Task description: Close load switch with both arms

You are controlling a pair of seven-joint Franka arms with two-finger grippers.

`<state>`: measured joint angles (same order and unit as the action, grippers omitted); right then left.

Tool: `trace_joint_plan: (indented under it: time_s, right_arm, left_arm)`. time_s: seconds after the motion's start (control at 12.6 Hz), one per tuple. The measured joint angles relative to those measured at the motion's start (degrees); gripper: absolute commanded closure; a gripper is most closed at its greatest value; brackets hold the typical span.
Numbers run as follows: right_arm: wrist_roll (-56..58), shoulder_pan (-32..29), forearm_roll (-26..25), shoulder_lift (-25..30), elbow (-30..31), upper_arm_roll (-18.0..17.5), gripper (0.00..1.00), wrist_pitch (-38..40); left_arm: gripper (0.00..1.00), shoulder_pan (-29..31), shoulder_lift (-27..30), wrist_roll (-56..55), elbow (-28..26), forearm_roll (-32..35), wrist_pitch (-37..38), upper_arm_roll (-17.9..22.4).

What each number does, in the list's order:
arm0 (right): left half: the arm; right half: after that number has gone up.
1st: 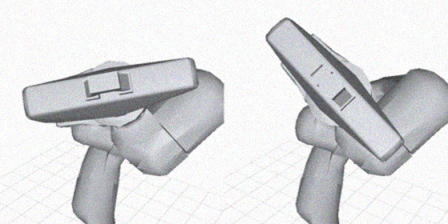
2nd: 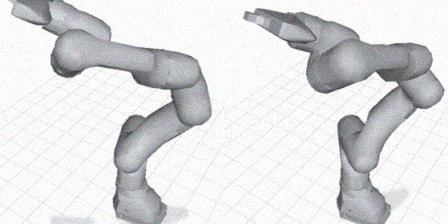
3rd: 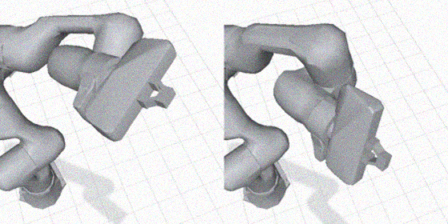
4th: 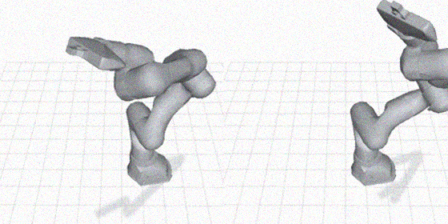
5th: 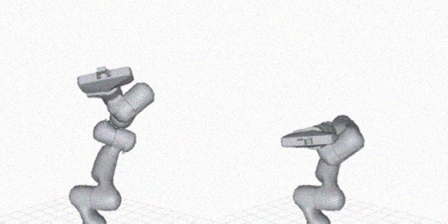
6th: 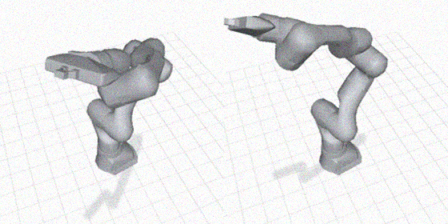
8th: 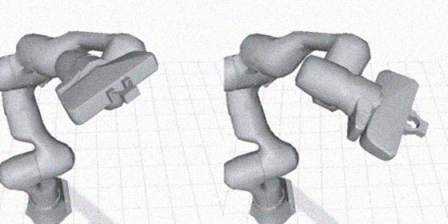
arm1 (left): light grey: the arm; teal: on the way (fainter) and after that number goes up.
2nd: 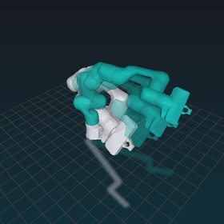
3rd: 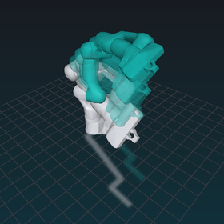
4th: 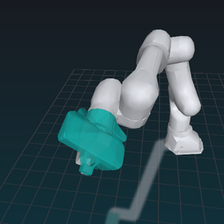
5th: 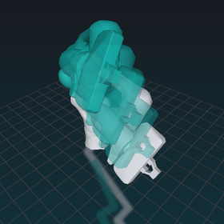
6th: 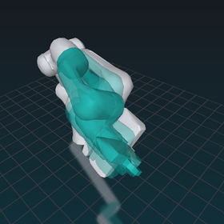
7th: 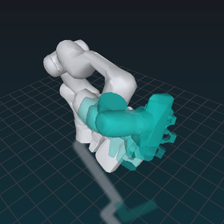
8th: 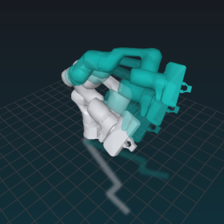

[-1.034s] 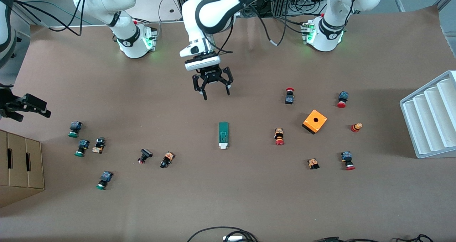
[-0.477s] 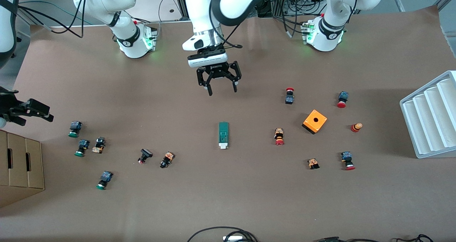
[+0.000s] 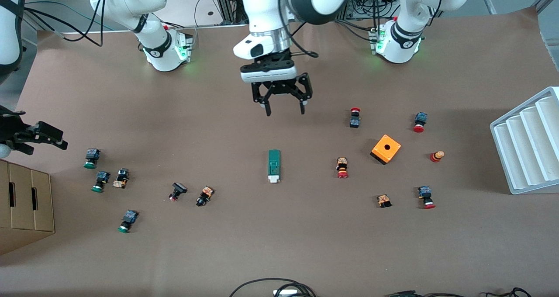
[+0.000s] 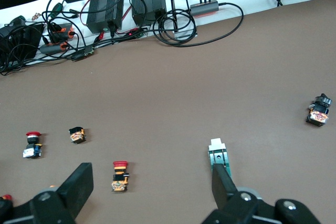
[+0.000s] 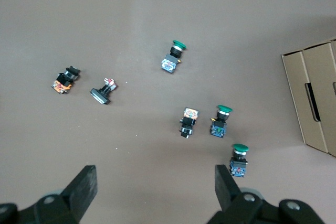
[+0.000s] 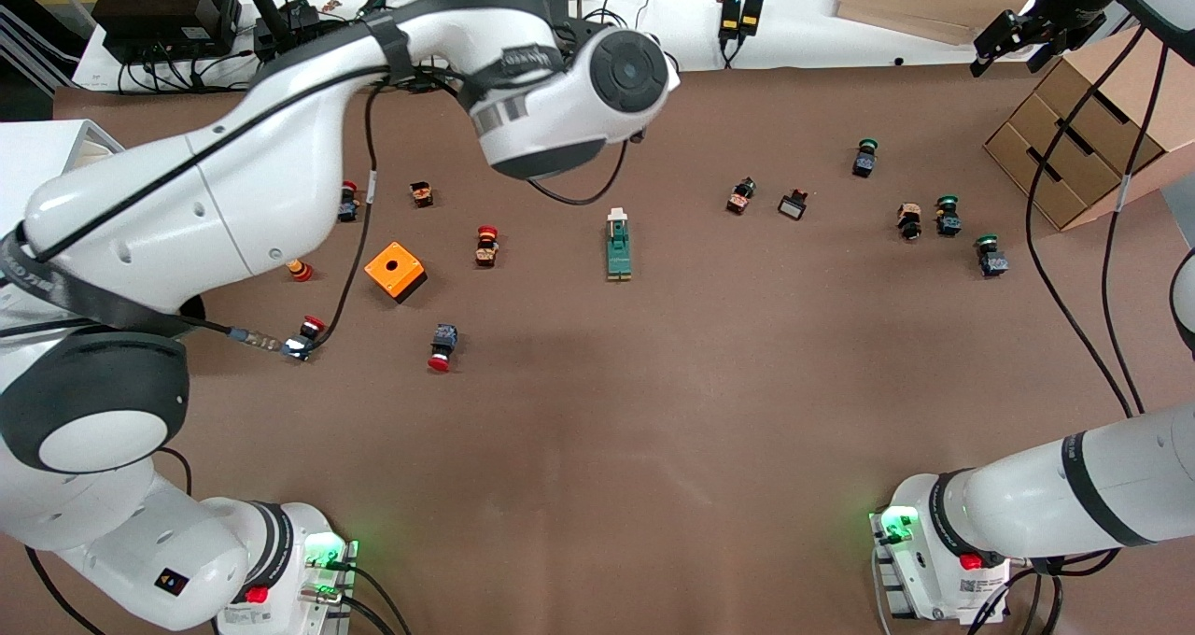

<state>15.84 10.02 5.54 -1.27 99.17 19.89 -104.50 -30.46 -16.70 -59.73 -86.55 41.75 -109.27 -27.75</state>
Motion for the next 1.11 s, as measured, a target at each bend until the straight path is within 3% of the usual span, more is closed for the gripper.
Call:
trace_joint_plan:
  time_s: [0.4, 0.64, 1.11]
  right_arm:
    - [0.0, 1.01, 0.0, 0.49, -0.86, -0.1, 0.0, 0.13]
    - [0.0, 0.99, 0.0, 0.66, -1.54, -0.01, 0.0, 0.61]
    - [0.0, 0.83, 0.0, 0.7, -2.36, 0.58, 0.0, 0.46]
  left_arm:
    - [0.0, 9.93, 6.8, 16.97, 0.21, -11.66, 2.64, 0.63]
    - [0.0, 15.55, 8.4, 21.86, 1.13, -14.49, 3.91, 1.31]
    - [0.0, 18.86, 9.08, 34.46, 3.45, -22.47, 7.66, 12.89]
